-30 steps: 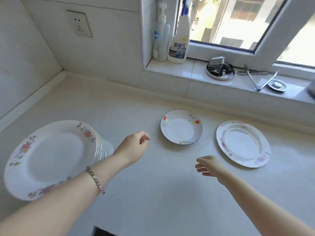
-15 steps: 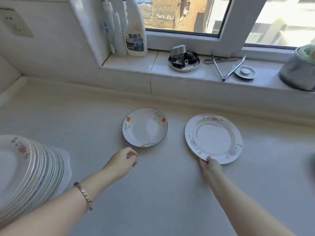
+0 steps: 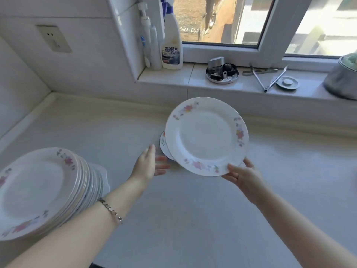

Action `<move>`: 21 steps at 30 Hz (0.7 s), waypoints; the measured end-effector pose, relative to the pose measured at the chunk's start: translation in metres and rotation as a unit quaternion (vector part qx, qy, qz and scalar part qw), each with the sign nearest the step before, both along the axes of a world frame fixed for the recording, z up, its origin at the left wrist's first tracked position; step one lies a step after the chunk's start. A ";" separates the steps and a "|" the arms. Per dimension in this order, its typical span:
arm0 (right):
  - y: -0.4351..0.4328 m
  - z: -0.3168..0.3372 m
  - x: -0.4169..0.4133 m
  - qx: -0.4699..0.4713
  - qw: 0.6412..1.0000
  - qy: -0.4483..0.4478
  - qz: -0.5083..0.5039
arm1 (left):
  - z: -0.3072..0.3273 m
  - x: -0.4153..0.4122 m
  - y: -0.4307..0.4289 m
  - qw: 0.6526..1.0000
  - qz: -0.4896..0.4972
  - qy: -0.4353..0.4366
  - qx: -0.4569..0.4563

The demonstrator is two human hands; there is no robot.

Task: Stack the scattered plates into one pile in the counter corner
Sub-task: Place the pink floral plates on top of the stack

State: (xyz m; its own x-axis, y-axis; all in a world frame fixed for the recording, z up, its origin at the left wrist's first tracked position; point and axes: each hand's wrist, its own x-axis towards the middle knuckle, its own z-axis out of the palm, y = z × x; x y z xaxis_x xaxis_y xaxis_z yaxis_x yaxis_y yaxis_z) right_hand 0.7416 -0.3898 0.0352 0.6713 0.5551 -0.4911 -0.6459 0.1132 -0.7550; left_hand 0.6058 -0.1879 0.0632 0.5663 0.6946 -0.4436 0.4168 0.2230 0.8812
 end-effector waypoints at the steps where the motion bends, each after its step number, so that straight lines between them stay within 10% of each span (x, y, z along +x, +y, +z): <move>1: 0.011 0.014 -0.011 0.003 0.999 -0.018 0.042 | 0.011 -0.010 0.008 0.999 0.005 -0.019 0.034; 7: 0.092 0.069 -0.098 -0.028 0.963 -0.120 0.241 | 0.049 -0.131 0.091 0.944 0.044 0.082 0.318; 21: 0.258 0.035 -0.250 -0.237 0.840 -0.298 0.387 | 0.006 -0.334 0.197 0.848 -0.020 0.406 0.341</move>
State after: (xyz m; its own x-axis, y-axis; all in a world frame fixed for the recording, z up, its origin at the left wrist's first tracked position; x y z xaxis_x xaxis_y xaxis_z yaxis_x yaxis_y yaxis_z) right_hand 0.4917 -0.1313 0.0707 0.4040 0.7759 -0.4846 0.1216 -0.5706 -0.8122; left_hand 0.2714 0.0088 0.0696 0.2954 0.9340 -0.2011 0.9430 -0.2512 0.2185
